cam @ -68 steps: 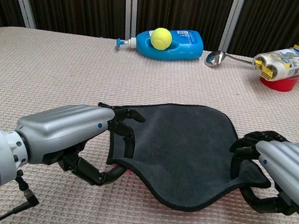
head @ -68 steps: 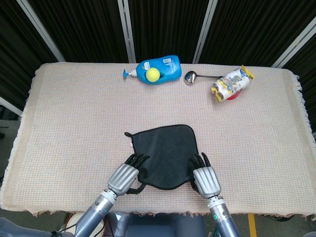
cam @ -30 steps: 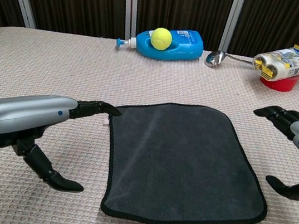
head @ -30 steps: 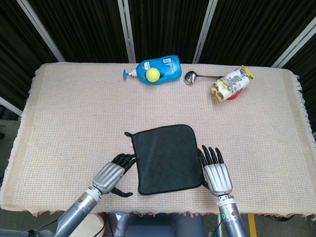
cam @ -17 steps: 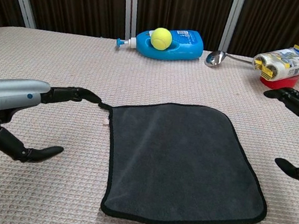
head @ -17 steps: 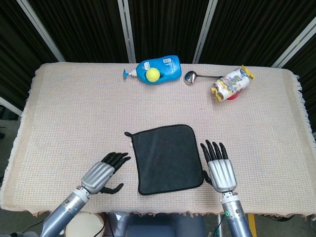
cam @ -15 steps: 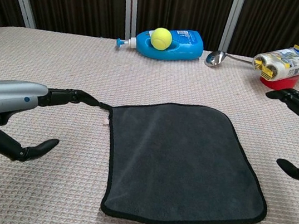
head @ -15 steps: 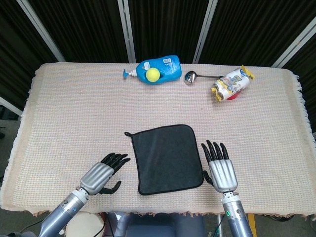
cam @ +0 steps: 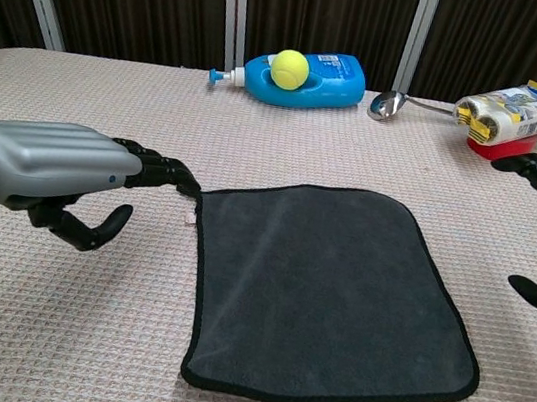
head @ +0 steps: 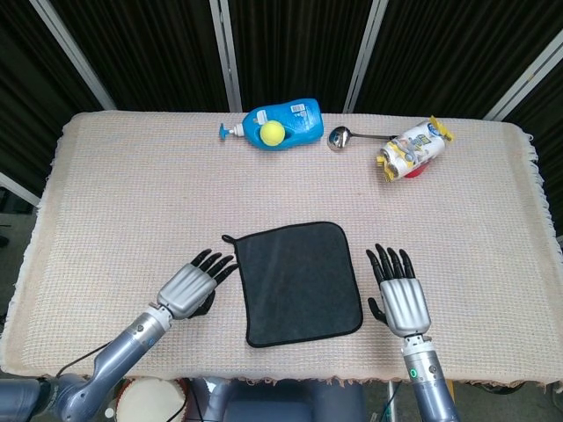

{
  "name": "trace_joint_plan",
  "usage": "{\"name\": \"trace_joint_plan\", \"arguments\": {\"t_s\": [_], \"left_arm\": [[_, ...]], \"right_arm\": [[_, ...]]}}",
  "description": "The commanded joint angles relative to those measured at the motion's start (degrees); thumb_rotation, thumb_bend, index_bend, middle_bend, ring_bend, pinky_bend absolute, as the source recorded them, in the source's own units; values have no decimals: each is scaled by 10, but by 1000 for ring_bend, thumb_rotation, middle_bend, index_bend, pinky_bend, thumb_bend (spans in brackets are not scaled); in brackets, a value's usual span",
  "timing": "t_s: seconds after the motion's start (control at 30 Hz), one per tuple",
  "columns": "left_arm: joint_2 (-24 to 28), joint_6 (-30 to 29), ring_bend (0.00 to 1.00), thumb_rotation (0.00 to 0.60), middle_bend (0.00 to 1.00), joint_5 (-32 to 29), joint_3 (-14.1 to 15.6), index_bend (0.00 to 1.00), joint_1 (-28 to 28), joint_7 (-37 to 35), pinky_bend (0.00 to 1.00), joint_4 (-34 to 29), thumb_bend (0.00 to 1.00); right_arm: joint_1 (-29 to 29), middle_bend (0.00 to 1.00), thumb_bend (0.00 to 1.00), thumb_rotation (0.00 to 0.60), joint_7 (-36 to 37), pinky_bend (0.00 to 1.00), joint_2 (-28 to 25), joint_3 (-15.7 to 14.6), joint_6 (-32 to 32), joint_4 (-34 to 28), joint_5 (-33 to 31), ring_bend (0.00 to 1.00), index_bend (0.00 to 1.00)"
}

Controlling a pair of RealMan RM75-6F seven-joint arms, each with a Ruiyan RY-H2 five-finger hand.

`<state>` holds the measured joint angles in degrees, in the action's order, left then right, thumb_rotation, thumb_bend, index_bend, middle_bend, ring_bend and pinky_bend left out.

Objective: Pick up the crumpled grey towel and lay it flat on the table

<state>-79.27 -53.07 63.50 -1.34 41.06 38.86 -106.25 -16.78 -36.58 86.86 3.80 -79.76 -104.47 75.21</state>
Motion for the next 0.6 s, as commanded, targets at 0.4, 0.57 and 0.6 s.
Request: {"name": "trace_joint_plan", "arguments": {"t_s": [0.4,0.57,0.6], "left_arm": [[-92,14,0,600,0,-205,-16,0,118,162,0,94,773],[-104,10,0,600,0,-213,-13,0,130,163,0,108,773],[-106,10,0,600,0,-214,-12,0,132,163,0,110,773]], "right_arm": [[-10,0,371,600,46,0,-17,27,24,25,-24,0,0],[-12,0,370,600,50,0,-17,28,28,29,-26,0,0],[-12,0,370,600,51,0,-17,28,28,28,-26,0,0]]}}
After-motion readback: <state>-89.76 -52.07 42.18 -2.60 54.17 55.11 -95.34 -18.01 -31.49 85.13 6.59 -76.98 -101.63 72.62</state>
